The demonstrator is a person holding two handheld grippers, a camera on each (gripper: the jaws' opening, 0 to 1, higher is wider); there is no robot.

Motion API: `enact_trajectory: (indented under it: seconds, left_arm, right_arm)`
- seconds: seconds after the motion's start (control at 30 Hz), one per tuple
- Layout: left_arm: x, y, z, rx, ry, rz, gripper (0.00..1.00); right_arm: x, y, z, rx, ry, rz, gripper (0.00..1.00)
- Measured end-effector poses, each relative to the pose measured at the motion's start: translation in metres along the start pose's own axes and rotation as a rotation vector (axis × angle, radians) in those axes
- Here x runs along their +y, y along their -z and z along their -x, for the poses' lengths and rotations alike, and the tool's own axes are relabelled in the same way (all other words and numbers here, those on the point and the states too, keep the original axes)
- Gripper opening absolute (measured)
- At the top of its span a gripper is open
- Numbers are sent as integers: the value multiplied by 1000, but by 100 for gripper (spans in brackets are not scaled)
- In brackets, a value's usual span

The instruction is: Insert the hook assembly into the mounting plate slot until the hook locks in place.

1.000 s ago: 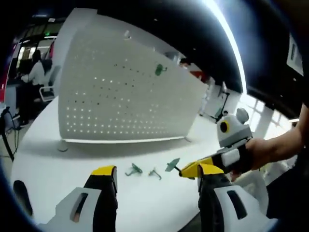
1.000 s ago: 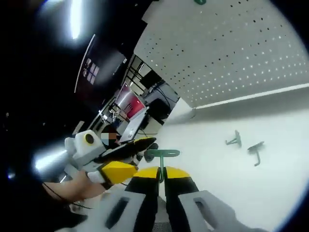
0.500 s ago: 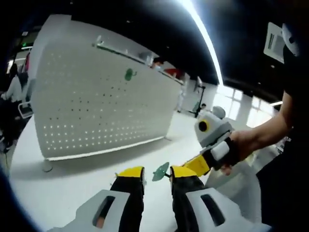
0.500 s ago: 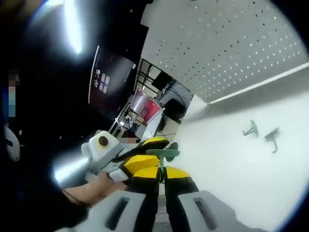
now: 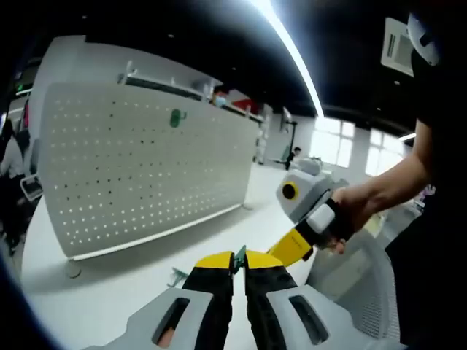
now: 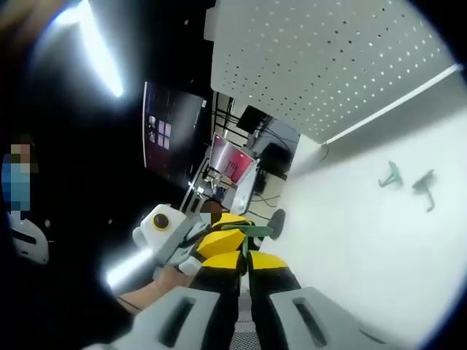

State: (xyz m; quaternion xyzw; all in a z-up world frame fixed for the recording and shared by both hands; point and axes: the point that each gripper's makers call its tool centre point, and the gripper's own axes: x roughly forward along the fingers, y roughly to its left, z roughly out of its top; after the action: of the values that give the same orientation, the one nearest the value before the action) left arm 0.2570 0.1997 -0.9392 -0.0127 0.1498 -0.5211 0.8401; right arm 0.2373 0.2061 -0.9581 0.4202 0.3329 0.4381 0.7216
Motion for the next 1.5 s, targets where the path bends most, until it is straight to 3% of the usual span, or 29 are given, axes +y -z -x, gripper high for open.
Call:
enact_trajectory:
  seconds: [0.13,0.33,0.37,0.47,0.57,0.67,0.77,0.87,0.9,1.07,1.2,1.5]
  left_arm:
    - [3,5,-2,29,-23,-20,3]
    - [17,23,-3,109,-105,56,2]
    - [21,26,-2,120,-122,82,2]
    - [29,33,0,159,-161,178,2]
    - [37,40,1,195,-200,332,2]
    - [47,47,3,200,-263,471,2]
    - [52,53,5,161,-268,687,2]
    - [51,57,9,134,-264,801,1]
    - [50,59,9,138,-264,797,1]
    - [40,58,11,150,-256,783,1]
    - [38,58,10,149,-258,800,1]
    - [27,51,3,134,-228,804,1]
  right_arm:
    - [-5,0,-1,14,6,21,1]
    - [-8,-25,3,-33,99,218,3]
    - [-10,-31,6,-35,144,287,5]
    - [-13,-32,11,32,246,485,7]
    - [-8,-34,11,82,310,725,7]
    - [1,-29,6,125,337,864,9]
    - [7,-22,-3,134,339,960,9]
    - [1,-9,-13,148,307,879,9]
    - [-4,-7,-15,154,318,880,9]
    - [-13,0,-21,208,341,954,9]
    - [-21,2,-22,278,382,1071,9]
    - [-21,2,-26,281,397,1106,8]
